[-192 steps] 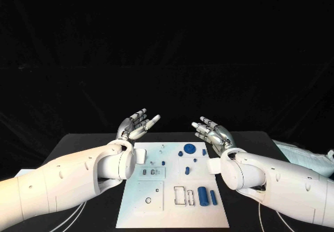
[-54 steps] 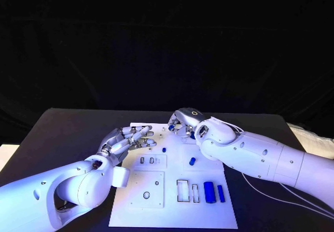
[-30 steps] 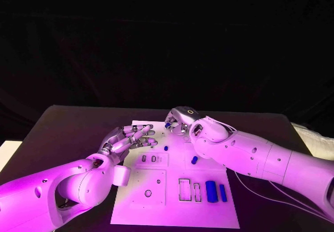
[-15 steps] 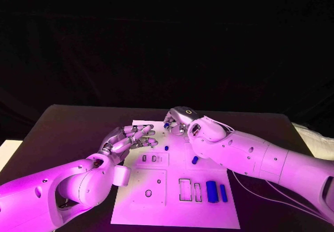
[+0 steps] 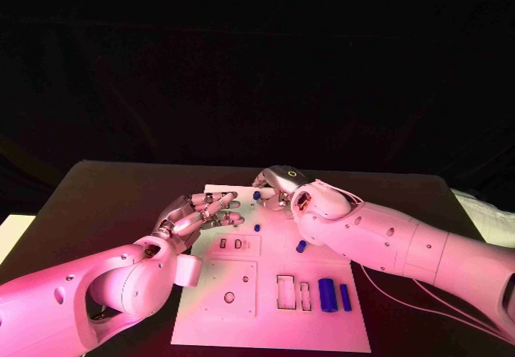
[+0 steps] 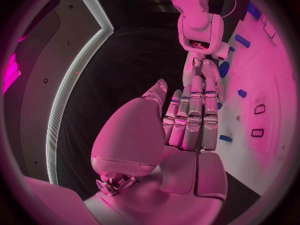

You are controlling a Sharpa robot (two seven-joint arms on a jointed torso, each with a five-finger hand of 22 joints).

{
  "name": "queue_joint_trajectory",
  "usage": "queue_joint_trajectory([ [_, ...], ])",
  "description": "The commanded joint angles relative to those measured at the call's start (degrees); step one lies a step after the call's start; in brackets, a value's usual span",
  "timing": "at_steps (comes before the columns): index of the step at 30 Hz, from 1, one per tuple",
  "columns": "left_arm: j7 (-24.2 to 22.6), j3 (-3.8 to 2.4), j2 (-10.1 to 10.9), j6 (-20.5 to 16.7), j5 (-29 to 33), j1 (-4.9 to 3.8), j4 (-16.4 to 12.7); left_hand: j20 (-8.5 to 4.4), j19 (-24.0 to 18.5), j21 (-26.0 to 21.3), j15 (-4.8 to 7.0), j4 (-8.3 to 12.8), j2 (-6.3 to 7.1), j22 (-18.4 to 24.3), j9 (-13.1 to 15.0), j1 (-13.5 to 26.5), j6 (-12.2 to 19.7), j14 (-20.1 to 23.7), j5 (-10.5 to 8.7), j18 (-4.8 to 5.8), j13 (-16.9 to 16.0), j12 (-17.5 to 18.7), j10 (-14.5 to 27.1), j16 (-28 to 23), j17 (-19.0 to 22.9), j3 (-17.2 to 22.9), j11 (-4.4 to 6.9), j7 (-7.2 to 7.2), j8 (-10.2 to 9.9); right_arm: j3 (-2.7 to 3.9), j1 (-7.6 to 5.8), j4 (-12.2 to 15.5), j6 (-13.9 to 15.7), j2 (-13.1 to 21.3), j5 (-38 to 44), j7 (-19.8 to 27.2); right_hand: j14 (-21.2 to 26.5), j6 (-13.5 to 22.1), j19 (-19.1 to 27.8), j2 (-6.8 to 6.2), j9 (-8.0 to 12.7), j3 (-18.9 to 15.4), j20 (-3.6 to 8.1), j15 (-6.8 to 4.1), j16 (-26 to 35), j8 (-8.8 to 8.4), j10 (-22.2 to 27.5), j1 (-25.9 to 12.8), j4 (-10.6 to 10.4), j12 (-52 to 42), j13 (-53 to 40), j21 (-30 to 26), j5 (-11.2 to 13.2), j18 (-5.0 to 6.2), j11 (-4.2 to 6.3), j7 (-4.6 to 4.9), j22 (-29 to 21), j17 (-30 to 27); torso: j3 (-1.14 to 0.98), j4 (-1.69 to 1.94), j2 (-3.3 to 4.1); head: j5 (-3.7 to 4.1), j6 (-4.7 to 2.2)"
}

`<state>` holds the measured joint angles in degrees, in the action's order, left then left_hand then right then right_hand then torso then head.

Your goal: Assemble the parts on the task board

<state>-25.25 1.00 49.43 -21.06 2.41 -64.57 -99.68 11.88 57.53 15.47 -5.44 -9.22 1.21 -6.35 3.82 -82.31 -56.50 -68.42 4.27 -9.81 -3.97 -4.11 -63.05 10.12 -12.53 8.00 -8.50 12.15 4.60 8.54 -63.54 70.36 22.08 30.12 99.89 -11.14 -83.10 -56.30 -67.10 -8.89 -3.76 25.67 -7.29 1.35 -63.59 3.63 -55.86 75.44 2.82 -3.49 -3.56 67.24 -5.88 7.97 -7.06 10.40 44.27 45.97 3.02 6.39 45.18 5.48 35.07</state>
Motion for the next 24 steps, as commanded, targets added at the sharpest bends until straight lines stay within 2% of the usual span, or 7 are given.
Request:
queue_joint_trajectory([
  [1, -0.22, -0.05, 0.16, 1.04, 0.05, -0.09, -0.03, -0.08, 0.38, -0.10, -0.12, 0.09, -0.18, 0.05, -0.05, -0.26, -0.01, 0.08, -0.25, -0.64, 0.08, 0.37, 0.04, -0.29, -0.08, 0.34, -0.37, 0.24, -0.38, 0.19, 0.03, 3.06, 1.64, 2.36, -0.56, -0.34, -0.14, -0.60, 0.11, 0.35, -0.16, -0.65, -0.08, 0.19, -0.12, 0.18, -1.57, 0.69, -0.07, -0.78, -0.21, 0.02, -0.21, 0.57, 0.15, -0.10, 0.09, 0.03, -0.07, -0.16, 0.05, 0.02, -0.16],
  [9, -0.11, -0.04, 0.80, 1.01, 0.14, -0.10, -0.26, -0.07, 0.36, -0.12, -0.13, 0.10, -0.17, 0.06, -0.05, -0.25, 0.00, 0.11, -0.25, -0.63, 0.09, 0.38, 0.04, -0.33, -0.10, 0.37, -0.38, 0.25, -0.40, 1.57, 0.05, 11.68, 2.86, 11.39, -5.29, -2.50, -0.32, -2.58, -0.17, 0.24, -0.27, -0.85, 0.63, -0.74, -0.47, 0.25, -8.76, -0.06, -1.58, -2.64, -0.40, 0.25, -1.51, 0.51, 1.42, -0.97, 0.32, 0.16, -0.20, -1.20, -0.02, -0.03, -0.52],
  [11, -0.12, -0.04, 0.89, 1.04, 0.16, -0.10, -0.30, -0.07, 0.35, -0.12, -0.13, 0.10, -0.16, 0.06, -0.05, -0.24, -0.01, 0.12, -0.25, -0.63, 0.09, 0.38, 0.04, -0.34, -0.11, 0.37, -0.39, 0.25, -0.40, 2.06, 0.06, 13.56, 2.14, 14.19, -8.96, -3.35, -1.10, -2.52, -1.64, -0.13, -0.18, -1.01, 1.11, -1.44, -2.52, 0.06, -14.14, -0.64, -2.31, -4.75, -1.27, 1.68, -2.04, 0.09, 2.45, -1.29, 2.86, 3.09, -0.27, -1.57, -0.04, -0.02, -0.61],
  [14, -0.12, -0.04, 0.88, 1.08, 0.17, -0.10, -0.26, -0.07, 0.35, -0.12, -0.13, 0.10, -0.16, 0.06, -0.05, -0.24, -0.01, 0.12, -0.25, -0.63, 0.09, 0.38, 0.04, -0.34, -0.11, 0.37, -0.39, 0.25, -0.40, 2.32, 0.08, 13.99, 0.33, 15.99, -12.08, -4.49, -1.94, -2.52, -2.91, -1.63, -0.19, -2.60, 1.92, -2.36, -5.17, 0.17, -19.82, -2.02, -3.31, -7.19, -2.74, 2.88, -4.57, -0.27, 3.62, -1.91, 4.83, 6.99, -0.29, -1.93, -0.16, -0.10, -0.64],
  [18, -0.11, -0.04, 0.79, 1.25, 0.18, -0.10, -0.23, -0.07, 0.35, -0.12, -0.13, 0.10, -0.16, 0.06, -0.05, -0.24, -0.01, 0.12, -0.25, -0.63, 0.09, 0.38, 0.04, -0.34, -0.11, 0.37, -0.39, 0.25, -0.40, 2.49, 0.21, 13.50, -2.59, 17.52, -14.35, -6.06, -2.98, -1.02, -5.89, -3.14, -0.20, -8.09, 3.52, -3.97, -9.50, 0.38, -26.70, -2.56, -4.95, -13.43, -8.33, 5.78, -5.68, -1.22, 5.32, -3.32, 9.86, 13.40, -0.36, -2.00, -0.18, -0.15, -0.66],
  [22, -0.12, -0.03, 0.62, 1.29, 0.41, -0.09, -0.02, -0.06, 0.34, -0.13, -0.14, 0.10, -0.15, 0.07, -0.05, -0.21, -0.01, 0.13, -0.26, -0.63, 0.09, 0.38, 0.04, -0.37, -0.13, 0.39, -0.39, 0.25, -0.41, 2.55, 0.26, 12.27, -4.72, 18.03, -15.79, -7.21, -4.37, 0.36, -9.94, -1.55, -0.39, -16.75, 3.56, -3.77, -17.59, 1.14, -26.88, 0.81, -7.66, -47.19, -44.39, 10.73, -6.21, -2.97, 5.19, -3.98, 18.68, 26.30, -0.31, -1.93, -0.21, 0.28, -0.82],
  [24, -0.13, -0.03, 0.56, 1.33, 0.56, -0.09, 0.04, -0.06, 0.34, -0.13, -0.14, 0.10, -0.15, 0.07, -0.05, -0.21, -0.01, 0.13, -0.26, -0.63, 0.09, 0.38, 0.04, -0.37, -0.13, 0.39, -0.39, 0.25, -0.41, 2.56, 0.28, 11.53, -5.54, 17.97, -16.29, -7.52, -4.67, 0.88, -10.95, -0.40, -0.41, -19.49, 3.35, -3.33, -19.81, 1.51, -25.94, 1.18, -10.03, -58.17, -56.47, 12.29, -6.21, -3.26, 4.68, -3.08, 21.48, 30.19, -0.27, -1.91, -0.22, 0.29, -0.91],
])
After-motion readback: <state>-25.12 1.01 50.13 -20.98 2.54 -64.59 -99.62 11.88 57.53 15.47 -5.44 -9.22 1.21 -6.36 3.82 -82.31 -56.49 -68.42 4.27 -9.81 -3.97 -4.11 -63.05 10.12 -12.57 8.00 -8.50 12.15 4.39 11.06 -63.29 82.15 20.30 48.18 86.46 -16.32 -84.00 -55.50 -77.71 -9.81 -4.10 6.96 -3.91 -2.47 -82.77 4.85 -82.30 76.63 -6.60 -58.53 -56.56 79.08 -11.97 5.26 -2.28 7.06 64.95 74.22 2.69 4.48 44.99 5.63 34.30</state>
